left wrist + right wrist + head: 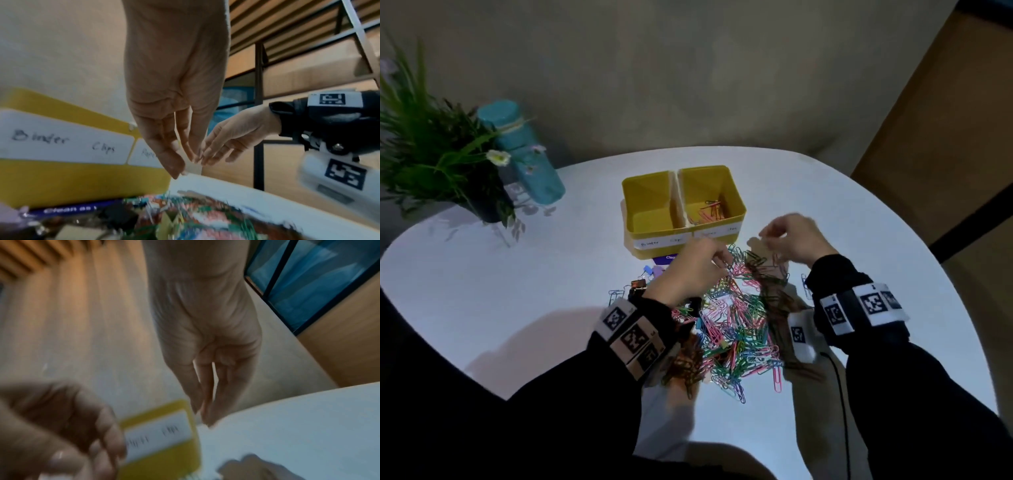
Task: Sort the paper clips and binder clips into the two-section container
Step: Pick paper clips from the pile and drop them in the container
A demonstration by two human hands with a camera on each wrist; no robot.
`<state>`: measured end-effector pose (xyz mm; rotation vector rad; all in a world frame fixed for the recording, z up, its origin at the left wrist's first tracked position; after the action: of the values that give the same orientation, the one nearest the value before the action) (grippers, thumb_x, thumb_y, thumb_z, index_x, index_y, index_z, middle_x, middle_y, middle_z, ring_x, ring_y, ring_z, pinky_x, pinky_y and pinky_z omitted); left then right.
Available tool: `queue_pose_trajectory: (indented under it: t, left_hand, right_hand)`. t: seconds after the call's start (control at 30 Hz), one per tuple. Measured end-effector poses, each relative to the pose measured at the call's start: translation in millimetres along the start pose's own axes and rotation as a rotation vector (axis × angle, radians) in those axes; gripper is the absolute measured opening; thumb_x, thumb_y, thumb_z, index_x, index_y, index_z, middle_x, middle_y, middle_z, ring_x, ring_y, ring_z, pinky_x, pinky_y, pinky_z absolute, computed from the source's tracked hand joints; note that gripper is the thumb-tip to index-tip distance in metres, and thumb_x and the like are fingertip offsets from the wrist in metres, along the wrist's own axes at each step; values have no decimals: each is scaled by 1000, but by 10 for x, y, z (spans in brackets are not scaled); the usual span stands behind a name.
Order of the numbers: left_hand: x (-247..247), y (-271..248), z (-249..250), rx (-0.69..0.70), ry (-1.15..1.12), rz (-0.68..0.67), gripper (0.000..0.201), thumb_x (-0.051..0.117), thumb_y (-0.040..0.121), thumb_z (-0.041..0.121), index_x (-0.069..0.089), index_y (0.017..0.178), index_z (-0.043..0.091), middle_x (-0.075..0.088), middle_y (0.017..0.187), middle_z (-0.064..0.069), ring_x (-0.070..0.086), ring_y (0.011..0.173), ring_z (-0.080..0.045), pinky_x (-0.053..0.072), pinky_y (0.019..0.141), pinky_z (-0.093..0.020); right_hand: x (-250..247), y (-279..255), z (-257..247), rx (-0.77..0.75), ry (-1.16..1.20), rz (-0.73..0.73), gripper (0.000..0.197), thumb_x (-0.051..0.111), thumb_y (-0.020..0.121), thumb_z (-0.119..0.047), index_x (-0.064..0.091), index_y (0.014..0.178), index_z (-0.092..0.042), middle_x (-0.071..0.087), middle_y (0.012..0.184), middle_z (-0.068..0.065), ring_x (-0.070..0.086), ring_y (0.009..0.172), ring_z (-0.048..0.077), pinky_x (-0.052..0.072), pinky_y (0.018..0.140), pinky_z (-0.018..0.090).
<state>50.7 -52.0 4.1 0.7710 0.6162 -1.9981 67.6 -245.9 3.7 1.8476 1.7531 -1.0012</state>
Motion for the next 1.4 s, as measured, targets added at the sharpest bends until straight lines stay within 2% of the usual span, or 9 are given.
queue_pose_trajectory:
  t: [0.1, 0.23, 0.37, 0.53, 0.7, 0.87, 1.03, 1.2, 1.4]
  left_hand:
    - [178, 152, 20, -48, 169, -37, 35, 60, 88, 0, 59, 122, 8, 60, 121, -16, 58, 110, -31, 50, 93, -40]
    - [301, 230, -6, -63, 393, -163, 32, 63, 86, 4, 57, 118, 5, 53, 122, -15, 55, 112, -34, 49, 92, -46]
    - [273, 199, -35, -63, 341, -150, 35, 71, 82, 8, 60, 115, 9, 56, 121, -11, 55, 108, -28, 50, 90, -40]
    - [295, 194, 39, -108, 398, -240, 68, 86, 66, 34, 53, 121, 9, 53, 123, -9, 52, 112, -28, 48, 91, -41]
    - [378, 226, 45, -123, 419, -177, 51, 85, 68, 28, 58, 106, 10, 59, 113, -11, 56, 104, -31, 45, 80, -39]
    - [350, 231, -34, -97, 401, -162, 34, 83, 70, 23, 55, 85, 13, 60, 98, -8, 57, 96, -29, 44, 75, -36]
    - [241, 232, -88, -83, 286, -134, 24, 82, 72, 14, 59, 67, 16, 58, 76, 0, 55, 75, -20, 45, 69, -32]
    - [26, 154, -48, -64, 38, -50, 12, 77, 77, 10, 73, 84, 2, 55, 61, 7, 55, 61, -10, 47, 62, -25]
    - [-388, 82, 104, -17, -220, 69, 6, 71, 81, 7, 69, 85, 4, 70, 74, -9, 66, 56, -9, 57, 60, -24]
  right_hand:
    - [193, -90, 122, -74, -241, -212, 28, 59, 89, -6, 68, 115, -12, 65, 120, 9, 60, 110, 24, 43, 90, 23]
    - [295, -240, 116, -196, -344, -343, 37, 53, 88, 3, 68, 118, -14, 61, 124, 9, 56, 117, 24, 41, 96, 26]
    - [147, -315, 208, -163, -221, -167, 25, 60, 89, -11, 71, 112, -16, 62, 113, 8, 62, 104, 24, 43, 82, 22]
    - [140, -312, 405, 120, -367, -222, 92, 91, 55, -37, 44, 132, -19, 36, 128, 11, 44, 118, 33, 46, 96, 41]
    - [396, -284, 361, -52, -217, -216, 63, 89, 62, -23, 58, 117, -16, 45, 106, 4, 51, 103, 23, 41, 83, 27]
    - [500, -267, 349, -150, -177, -202, 29, 83, 70, -14, 70, 97, -12, 68, 103, 7, 62, 96, 22, 48, 81, 28]
    - [432, -288, 339, -179, -91, -156, 13, 78, 77, -9, 75, 88, -14, 74, 94, 6, 63, 81, 14, 47, 74, 22]
    - [244, -311, 316, -113, 24, -139, 11, 78, 77, -10, 75, 88, -12, 73, 88, 9, 65, 76, 17, 54, 70, 24]
    - [-135, -327, 32, -89, 370, -77, 9, 74, 79, -2, 72, 87, -6, 68, 77, 11, 65, 67, 16, 56, 62, 22]
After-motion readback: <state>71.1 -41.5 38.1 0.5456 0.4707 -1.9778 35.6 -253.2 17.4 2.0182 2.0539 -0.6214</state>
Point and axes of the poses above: each hand's wrist, its own y-axis towards the middle knuckle, its own x-axis out of the palm, z = x × y, the point moved 1 cm from there along y, towards the middle knuckle
